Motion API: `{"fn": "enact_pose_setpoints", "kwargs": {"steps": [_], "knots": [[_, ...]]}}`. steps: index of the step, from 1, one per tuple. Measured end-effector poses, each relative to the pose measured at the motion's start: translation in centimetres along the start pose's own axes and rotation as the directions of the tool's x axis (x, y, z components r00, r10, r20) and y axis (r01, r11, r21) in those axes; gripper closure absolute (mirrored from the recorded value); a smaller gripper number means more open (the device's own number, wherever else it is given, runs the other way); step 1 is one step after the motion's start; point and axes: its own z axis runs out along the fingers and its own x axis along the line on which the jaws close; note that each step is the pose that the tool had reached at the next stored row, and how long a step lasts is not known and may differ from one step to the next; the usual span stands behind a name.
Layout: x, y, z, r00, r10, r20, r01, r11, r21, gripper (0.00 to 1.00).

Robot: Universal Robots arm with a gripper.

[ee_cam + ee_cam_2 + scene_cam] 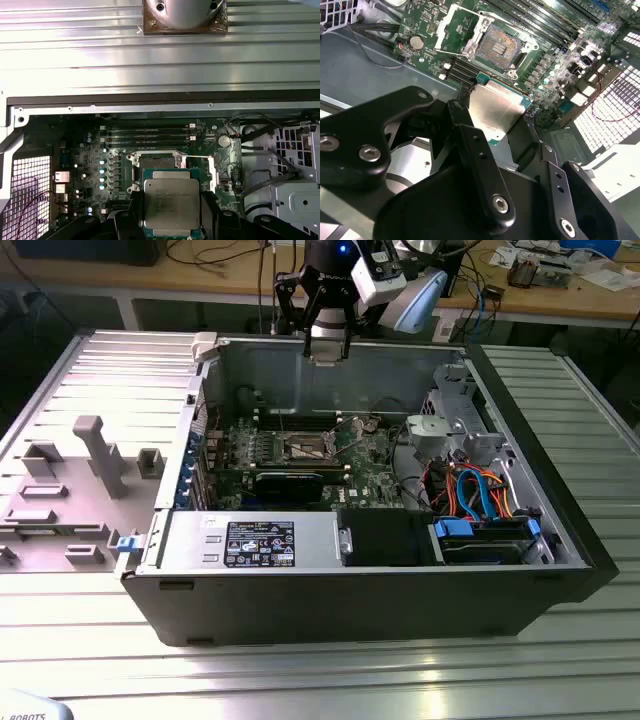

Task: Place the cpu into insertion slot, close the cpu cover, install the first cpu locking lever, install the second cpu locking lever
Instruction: 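Place the cpu into insertion slot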

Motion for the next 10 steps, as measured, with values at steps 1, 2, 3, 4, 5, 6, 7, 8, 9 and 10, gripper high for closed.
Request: {"fn": "enact_pose_setpoints", "kwargs": {"steps": [1, 2, 3, 4, 5, 6, 7, 8, 9, 10], "knots": [[0.00, 0.00, 0.00, 1.0000, 0.000, 0.0000, 0.000, 1.0000, 0.0000, 0.46], [0.00, 0.00, 0.00, 1.0000, 0.000, 0.0000, 0.000, 1.0000, 0.0001, 0.46], [0.00, 0.00, 0.00, 1.0000, 0.000, 0.0000, 0.000, 1.0000, 0.0000, 0.46], [0.00, 0.00, 0.00, 1.0000, 0.000, 0.0000, 0.000, 1.0000, 0.0000, 0.46], [0.00, 0.00, 0.00, 1.0000, 0.000, 0.0000, 0.000, 1.0000, 0.0001, 0.46], [0.00, 0.00, 0.00, 1.0000, 0.000, 0.0000, 0.000, 1.0000, 0.0000, 0.46], [0.00, 0.00, 0.00, 1.0000, 0.000, 0.0000, 0.000, 1.0000, 0.0000, 0.46], [0.00, 0.00, 0.00, 1.0000, 0.000, 0.0000, 0.000, 1.0000, 0.0000, 0.46], [0.00, 0.00, 0.00, 1.0000, 0.000, 0.0000, 0.000, 1.0000, 0.0000, 0.46], [0.00, -0.02, 0.00, 1.0000, 0.000, 0.0000, 0.000, 1.0000, -0.0001, 0.46]]}}
